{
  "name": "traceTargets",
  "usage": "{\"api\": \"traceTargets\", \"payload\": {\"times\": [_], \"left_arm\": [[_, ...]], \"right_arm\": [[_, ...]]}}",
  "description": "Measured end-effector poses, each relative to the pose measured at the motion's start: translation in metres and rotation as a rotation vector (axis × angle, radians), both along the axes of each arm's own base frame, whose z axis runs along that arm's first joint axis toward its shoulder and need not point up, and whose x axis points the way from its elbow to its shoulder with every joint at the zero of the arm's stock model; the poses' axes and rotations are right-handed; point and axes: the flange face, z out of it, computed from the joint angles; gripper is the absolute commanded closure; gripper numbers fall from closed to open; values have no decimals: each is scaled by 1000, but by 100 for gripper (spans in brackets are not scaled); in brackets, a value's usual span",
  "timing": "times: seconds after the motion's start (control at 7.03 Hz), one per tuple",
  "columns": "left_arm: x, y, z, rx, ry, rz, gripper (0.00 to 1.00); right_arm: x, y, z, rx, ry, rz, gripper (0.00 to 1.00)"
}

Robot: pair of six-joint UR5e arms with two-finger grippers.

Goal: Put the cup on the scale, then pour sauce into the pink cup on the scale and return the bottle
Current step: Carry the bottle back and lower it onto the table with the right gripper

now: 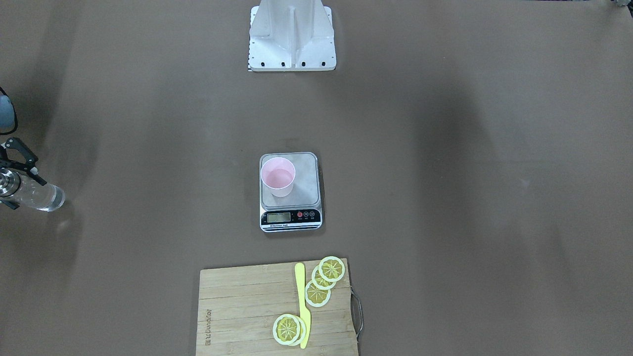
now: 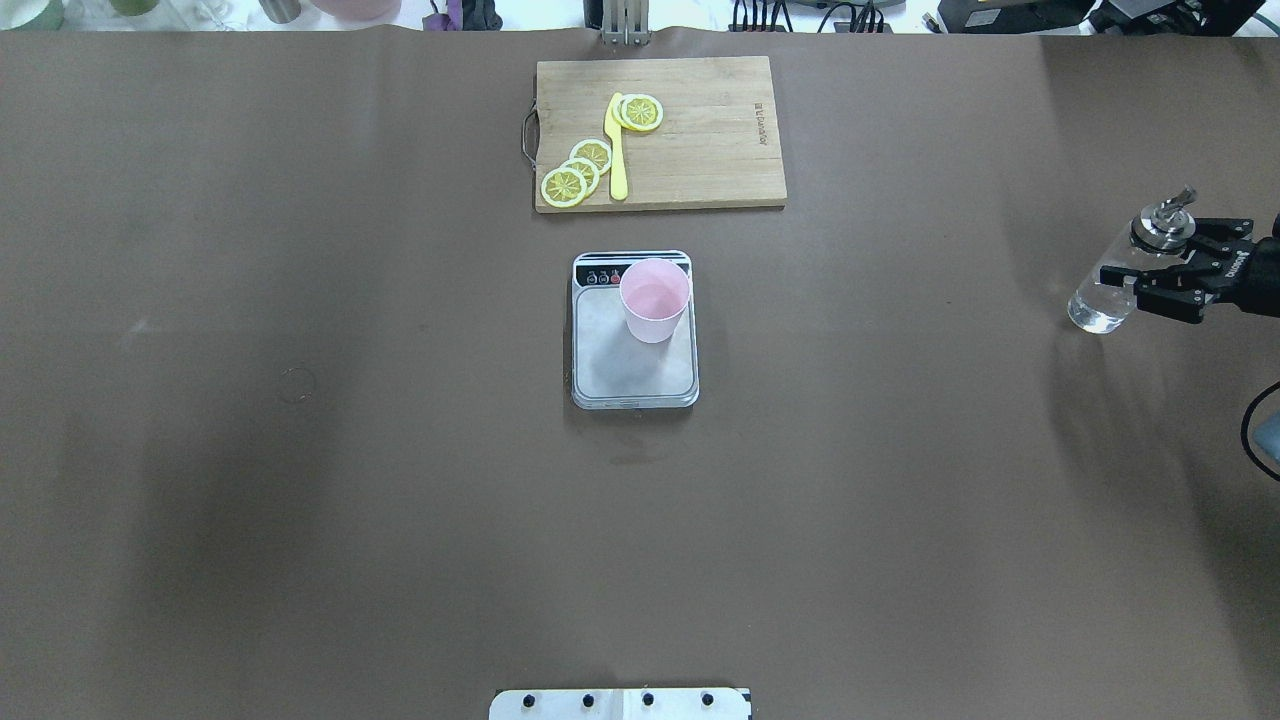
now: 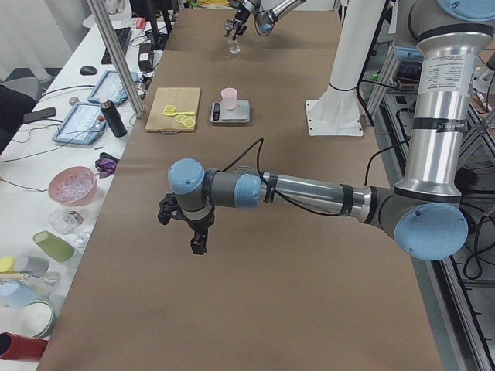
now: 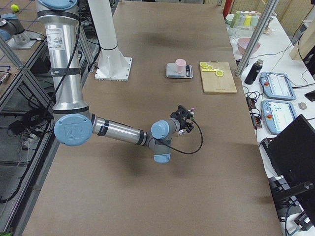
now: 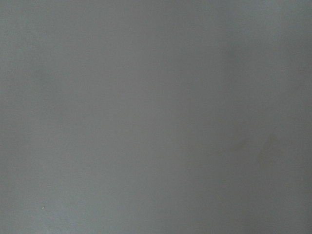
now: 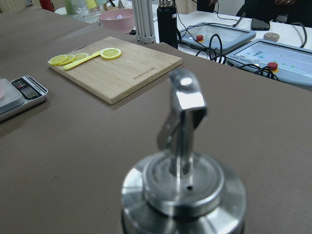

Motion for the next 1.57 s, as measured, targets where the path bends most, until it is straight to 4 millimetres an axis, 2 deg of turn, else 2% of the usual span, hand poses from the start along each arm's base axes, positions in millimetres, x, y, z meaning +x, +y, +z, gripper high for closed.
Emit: {"api": "traceTargets", "payload": {"times": [0.28,1.0,1.57], "left_arm": [[0,0,-1,2,0,0,1],[0,0,-1,2,0,0,1],[0,0,0,0,-1,0,1]], "right_arm": [[-6,-1,2,25,20,21,75],[-19,-1,-7,80,-2,39,74],[-37,1,-10,110,-23,44,74]]}}
